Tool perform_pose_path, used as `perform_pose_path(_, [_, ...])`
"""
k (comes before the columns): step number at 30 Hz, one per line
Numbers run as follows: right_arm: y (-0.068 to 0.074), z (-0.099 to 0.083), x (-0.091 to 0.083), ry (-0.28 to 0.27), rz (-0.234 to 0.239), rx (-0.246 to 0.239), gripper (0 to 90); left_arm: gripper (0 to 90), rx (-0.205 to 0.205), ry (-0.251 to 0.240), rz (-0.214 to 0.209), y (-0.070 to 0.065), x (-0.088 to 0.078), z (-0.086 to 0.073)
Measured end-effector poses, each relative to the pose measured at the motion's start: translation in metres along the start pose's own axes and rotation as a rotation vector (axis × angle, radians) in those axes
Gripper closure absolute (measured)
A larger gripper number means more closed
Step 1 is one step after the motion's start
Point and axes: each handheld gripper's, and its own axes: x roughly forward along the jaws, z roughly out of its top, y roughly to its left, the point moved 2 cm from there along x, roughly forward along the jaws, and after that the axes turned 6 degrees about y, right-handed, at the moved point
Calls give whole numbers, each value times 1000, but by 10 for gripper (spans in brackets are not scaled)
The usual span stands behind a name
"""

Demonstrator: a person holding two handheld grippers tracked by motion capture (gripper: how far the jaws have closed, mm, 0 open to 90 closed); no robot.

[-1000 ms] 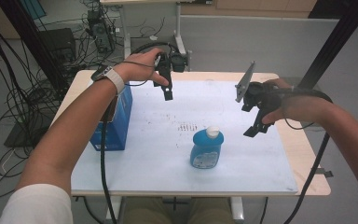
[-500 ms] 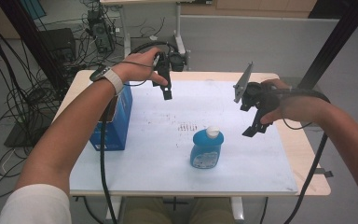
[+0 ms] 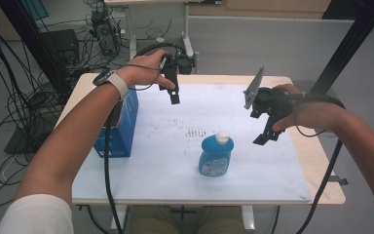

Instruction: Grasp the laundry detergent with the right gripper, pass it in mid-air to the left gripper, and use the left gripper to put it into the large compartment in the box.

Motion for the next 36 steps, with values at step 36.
perform_pose_path(36, [6,-5,9,-75,-4,-19,73,88,-4,-2,4,-2,1,0])
